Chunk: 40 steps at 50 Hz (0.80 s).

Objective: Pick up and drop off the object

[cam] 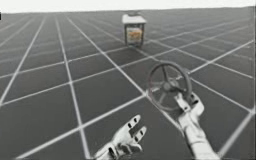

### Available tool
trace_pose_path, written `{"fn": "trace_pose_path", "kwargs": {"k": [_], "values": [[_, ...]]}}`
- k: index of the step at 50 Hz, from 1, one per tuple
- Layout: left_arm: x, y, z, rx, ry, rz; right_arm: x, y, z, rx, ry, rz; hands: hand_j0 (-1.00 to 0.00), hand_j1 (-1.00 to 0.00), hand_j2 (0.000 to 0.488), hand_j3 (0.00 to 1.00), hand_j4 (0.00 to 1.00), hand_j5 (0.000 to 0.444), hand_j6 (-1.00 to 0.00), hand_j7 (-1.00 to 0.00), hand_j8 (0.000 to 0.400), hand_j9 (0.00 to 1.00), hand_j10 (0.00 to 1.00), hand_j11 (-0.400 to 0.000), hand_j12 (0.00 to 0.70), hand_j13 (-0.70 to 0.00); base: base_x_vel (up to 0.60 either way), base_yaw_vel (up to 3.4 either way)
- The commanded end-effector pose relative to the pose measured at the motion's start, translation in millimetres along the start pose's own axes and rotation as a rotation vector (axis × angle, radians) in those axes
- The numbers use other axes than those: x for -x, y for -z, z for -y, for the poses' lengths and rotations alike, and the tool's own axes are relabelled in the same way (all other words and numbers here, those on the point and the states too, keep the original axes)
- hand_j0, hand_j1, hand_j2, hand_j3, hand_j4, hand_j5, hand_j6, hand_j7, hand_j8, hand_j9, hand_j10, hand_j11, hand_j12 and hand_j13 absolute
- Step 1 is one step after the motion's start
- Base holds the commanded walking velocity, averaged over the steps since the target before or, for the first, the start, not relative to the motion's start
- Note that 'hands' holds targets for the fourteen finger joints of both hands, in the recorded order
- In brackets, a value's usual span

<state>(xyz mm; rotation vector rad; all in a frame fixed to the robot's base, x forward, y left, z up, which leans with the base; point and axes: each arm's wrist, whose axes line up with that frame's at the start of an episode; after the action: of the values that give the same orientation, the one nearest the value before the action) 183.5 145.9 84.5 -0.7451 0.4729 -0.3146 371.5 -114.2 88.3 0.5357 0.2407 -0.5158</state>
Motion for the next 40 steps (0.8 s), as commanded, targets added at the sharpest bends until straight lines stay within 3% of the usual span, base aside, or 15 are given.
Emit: {"fn": "trace_pose_path", "kwargs": {"k": [1, 40], "values": [[-0.6, -2.4, 6.0, -0.024, 0.007, 0.002, 0.6, -10.0, -1.1, -0.04, -0.018, 0.027, 0.0, 0.0, 0.0, 1.0, 1.0, 0.0, 0.0, 0.0, 0.0, 1.0, 1.0, -0.4, 0.0, -0.7, 0.6, 0.0], [-0.6, -2.4, 6.0, -0.024, 0.007, 0.002, 0.6, -10.0, -1.1, -0.04, -0.018, 0.027, 0.0, 0.0, 0.0, 1.0, 1.0, 0.0, 0.0, 0.0, 0.0, 1.0, 1.0, -0.4, 0.0, -0.7, 0.58, 0.03]]}}
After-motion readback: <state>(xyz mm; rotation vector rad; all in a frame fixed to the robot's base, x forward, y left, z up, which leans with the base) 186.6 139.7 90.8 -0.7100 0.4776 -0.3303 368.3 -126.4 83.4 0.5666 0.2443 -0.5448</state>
